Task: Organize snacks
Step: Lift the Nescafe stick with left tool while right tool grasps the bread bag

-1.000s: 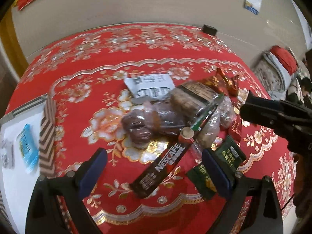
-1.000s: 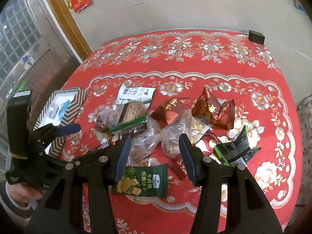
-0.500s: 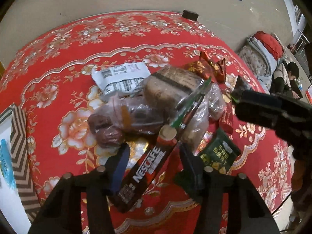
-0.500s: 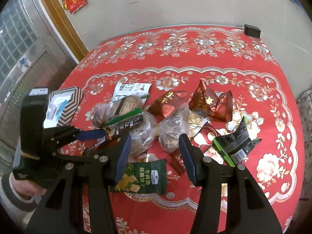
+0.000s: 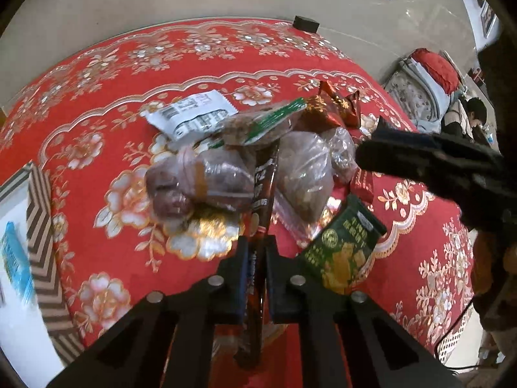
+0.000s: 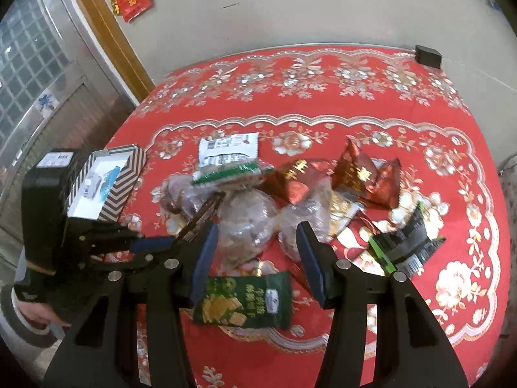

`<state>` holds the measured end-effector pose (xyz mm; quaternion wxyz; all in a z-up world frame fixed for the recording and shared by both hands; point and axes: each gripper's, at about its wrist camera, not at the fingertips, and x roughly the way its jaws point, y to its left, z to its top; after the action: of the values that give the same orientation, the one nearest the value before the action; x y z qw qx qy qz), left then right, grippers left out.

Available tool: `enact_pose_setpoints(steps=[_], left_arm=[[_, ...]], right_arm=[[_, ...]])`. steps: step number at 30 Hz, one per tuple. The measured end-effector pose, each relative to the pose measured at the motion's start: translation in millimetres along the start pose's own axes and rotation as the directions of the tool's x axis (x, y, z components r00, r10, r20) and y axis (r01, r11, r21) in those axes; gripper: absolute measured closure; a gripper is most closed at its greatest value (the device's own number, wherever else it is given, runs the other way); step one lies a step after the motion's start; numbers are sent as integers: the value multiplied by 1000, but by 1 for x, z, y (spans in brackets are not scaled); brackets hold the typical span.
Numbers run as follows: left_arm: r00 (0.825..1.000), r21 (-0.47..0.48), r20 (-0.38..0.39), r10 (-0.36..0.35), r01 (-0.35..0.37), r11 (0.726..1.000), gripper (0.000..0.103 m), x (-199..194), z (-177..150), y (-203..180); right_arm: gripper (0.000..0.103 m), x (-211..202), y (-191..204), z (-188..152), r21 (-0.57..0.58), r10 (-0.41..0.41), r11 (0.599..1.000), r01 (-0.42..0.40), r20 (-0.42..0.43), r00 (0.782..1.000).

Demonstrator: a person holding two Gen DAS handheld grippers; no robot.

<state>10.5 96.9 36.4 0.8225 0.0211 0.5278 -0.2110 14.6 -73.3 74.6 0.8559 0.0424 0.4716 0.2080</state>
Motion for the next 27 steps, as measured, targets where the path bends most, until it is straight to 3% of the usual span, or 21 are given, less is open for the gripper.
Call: enact_pose_setpoints(steps=[6,9,16,20,22,27], left_arm=[[999,-47,21,30,-29,998,92,-20,-14,15],[999,-78,28,44,-42,996,92,-29,-19,24],[999,-158,47,25,-18,987,92,-45,-33,45],[998,-191,49,30,-20,981,92,-48,-39,56],[998,-204,51,38,-27,979,92,-50,-41,60],[997,-207,50,53,-42,978,92,-50,-40,61]], right_arm=[[52,11,17,19,-53,-4,999,4,-1,1000],[43,23,28,35,-89,-25,996,23,-22,999],[41,67,43,68,-151,-92,986,72,-134,987],[41,91,36,65,-136,-102,988,71,-232,967],[47,90,32,60,-120,-74,992,47,-230,970],[50,74,32,45,-142,-65,989,38,-191,979]])
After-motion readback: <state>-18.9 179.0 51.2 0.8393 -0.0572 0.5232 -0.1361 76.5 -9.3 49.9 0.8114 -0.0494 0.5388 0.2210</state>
